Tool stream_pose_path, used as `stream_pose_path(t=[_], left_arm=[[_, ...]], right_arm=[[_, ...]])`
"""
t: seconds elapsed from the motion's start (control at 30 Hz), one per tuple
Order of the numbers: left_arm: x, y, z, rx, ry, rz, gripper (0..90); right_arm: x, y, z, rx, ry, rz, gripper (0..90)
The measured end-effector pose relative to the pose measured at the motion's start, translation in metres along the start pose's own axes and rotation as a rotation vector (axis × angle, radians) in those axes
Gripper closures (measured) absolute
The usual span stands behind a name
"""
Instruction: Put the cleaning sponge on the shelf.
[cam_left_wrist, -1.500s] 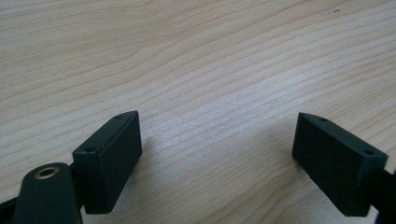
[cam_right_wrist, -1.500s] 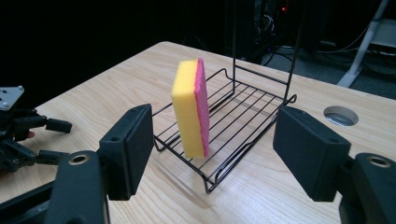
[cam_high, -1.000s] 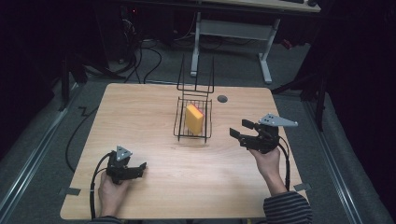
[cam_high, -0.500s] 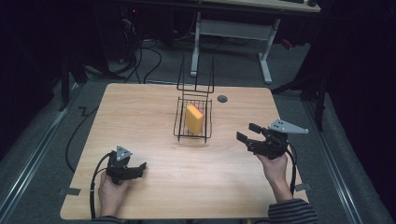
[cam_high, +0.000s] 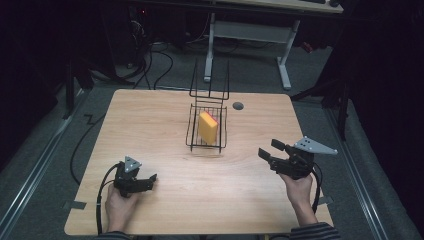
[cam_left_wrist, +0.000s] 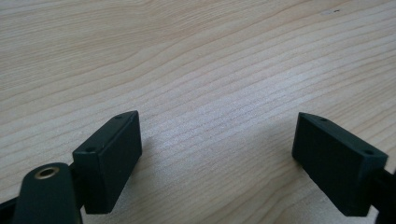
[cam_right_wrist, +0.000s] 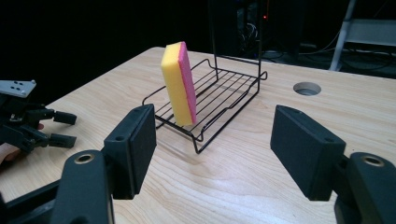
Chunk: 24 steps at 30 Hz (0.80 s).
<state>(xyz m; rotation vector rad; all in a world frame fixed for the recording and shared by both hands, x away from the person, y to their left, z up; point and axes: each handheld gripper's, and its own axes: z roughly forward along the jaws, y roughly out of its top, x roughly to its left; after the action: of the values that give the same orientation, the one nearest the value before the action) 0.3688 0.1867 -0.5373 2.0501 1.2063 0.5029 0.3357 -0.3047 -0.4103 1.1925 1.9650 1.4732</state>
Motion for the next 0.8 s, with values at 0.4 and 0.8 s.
stream_pose_path(t=[0.4, 0.8], left_arm=[[0.000, 0.000, 0.000, 0.000, 0.000, 0.000, 16.4], [0.000, 0.000, 0.000, -0.001, 0.001, 0.000, 16.4]], right_arm=[[-0.001, -0.016, -0.007, -0.018, -0.018, 0.010, 31.8], [-0.006, -0.040, -0.006, -0.006, -0.025, 0.046, 32.2]])
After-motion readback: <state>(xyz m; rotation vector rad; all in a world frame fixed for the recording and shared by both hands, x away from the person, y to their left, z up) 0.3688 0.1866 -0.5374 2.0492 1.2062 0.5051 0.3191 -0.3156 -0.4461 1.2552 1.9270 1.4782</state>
